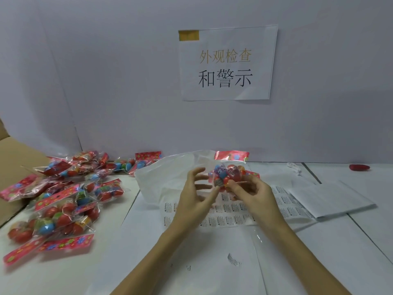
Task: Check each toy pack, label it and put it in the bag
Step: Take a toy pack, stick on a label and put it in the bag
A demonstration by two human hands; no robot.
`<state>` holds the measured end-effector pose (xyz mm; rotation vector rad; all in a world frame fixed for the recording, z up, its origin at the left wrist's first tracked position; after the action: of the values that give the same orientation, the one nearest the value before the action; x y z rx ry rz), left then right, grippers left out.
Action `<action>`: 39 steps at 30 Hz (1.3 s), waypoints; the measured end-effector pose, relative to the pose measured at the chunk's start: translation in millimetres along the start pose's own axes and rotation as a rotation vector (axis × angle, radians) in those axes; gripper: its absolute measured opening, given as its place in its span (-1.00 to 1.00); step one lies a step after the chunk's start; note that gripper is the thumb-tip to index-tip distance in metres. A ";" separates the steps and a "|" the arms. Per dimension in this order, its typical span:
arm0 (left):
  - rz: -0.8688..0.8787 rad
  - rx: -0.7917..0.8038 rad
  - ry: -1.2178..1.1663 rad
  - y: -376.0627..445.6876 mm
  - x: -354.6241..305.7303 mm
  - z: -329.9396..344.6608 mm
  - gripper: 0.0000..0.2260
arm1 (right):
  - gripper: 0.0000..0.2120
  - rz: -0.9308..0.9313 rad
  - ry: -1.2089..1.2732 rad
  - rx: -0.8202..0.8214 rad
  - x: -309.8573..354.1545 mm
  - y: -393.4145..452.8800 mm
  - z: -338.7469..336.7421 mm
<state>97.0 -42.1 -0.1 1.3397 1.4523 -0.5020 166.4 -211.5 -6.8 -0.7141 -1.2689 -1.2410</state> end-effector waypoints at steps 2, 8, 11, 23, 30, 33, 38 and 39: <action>0.053 0.050 0.002 -1.8 -4.9 4.9 -0.61 | -0.64 -0.032 -0.030 0.078 6.2 -3.8 8.1; -0.107 0.204 -0.444 -0.7 -0.2 8.7 -0.70 | -0.78 -0.221 -0.149 0.276 25.3 -13.6 27.1; -0.142 0.227 -0.480 0.4 1.8 9.9 -0.72 | -0.78 -0.300 -0.229 0.238 28.9 -12.7 21.3; -0.022 0.080 -0.235 0.9 -4.8 -0.8 -0.72 | -0.64 -0.075 -0.006 0.125 3.8 -3.9 12.1; 0.024 -0.024 -0.150 0.1 -4.2 -6.0 -0.61 | -0.67 0.154 0.068 0.203 5.5 -7.7 13.1; 0.061 -0.013 -0.161 -0.5 -7.9 -8.2 -0.63 | -0.68 0.213 0.197 0.177 16.2 -2.2 -5.7; 0.061 -0.063 -0.137 -8.6 -23.3 -27.5 -0.79 | -0.70 -0.036 1.327 0.124 84.5 1.6 -98.6; 0.048 -0.113 -0.135 -10.5 -22.7 -42.9 -0.78 | -0.68 -0.143 1.513 0.148 96.8 -3.6 -116.6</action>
<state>66.4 -19.4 31.7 1.2250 1.3151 -0.4632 183.7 -347.5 57.7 0.4687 -0.1131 -1.2841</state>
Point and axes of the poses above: each hand's wrist, its own y-axis towards the middle knuckle, its own z-axis out of the palm, x = y × z, the point moved 8 cm from there along y, towards the middle knuckle, and after that the axes turned 12 degrees about y, right-handed, at the moved point
